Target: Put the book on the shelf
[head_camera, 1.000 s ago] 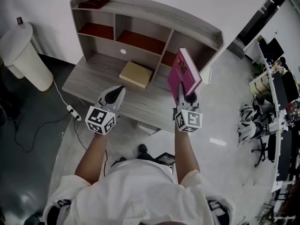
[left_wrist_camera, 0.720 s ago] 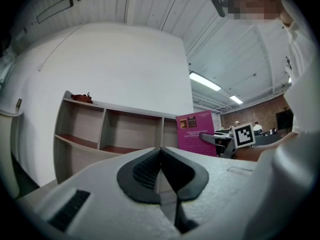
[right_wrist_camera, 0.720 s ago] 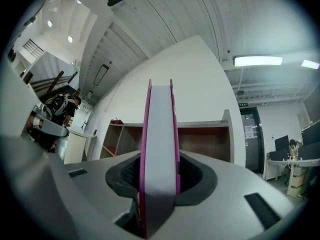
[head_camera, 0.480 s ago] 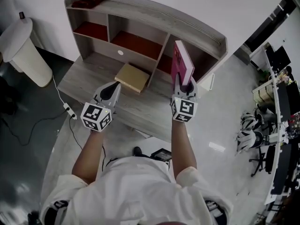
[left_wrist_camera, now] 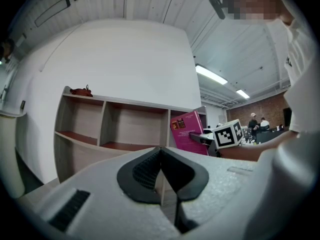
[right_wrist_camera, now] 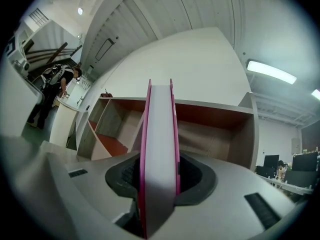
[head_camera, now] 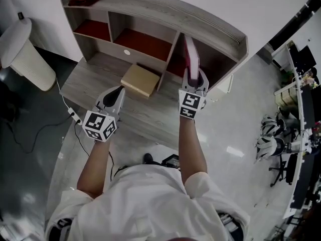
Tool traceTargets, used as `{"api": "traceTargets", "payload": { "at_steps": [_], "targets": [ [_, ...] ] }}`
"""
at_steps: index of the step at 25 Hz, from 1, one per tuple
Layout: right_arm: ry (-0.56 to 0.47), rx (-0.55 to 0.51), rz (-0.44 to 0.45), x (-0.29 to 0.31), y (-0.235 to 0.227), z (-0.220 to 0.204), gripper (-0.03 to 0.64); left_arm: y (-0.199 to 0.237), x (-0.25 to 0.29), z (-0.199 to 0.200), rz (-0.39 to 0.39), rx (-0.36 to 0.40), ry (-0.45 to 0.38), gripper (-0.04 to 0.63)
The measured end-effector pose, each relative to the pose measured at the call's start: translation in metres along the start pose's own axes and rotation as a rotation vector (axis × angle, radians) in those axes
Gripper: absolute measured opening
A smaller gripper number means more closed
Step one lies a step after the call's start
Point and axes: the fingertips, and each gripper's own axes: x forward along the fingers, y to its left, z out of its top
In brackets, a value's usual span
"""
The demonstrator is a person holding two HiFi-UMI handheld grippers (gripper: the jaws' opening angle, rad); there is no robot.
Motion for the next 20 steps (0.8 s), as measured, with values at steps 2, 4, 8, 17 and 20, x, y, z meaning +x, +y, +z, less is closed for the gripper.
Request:
{"api": "traceTargets", "payload": {
  "at_steps": [2,4,8,17,20],
  "targets": [
    [0.0,0.009,-0.004,0.007,0.001,0.0,0.143,-0.001,0.001,-0.005,0.002,-0.006,0.01,0.015],
    [0.0,0.022,-0.004,0.014,0.003,-0.001,0.143,-0.003,0.002,-0.011,0.002,-0.01,0.021,0.015],
    [0.003,0.054,-0.005,0.025,0.007,-0.003,0.143,-0.005,0.0,-0.018,0.012,-0.016,0.037,0.015],
    [0.03,0.08,0.009,0.045,0.017,-0.012,0.143,-0.003,-0.006,-0.025,0.034,-0.025,0.056,0.015],
    [0.034,0.075,0.01,0.051,0.019,-0.014,0.144,-0.004,-0.004,-0.025,0.032,-0.026,0.055,0.015]
  ]
}}
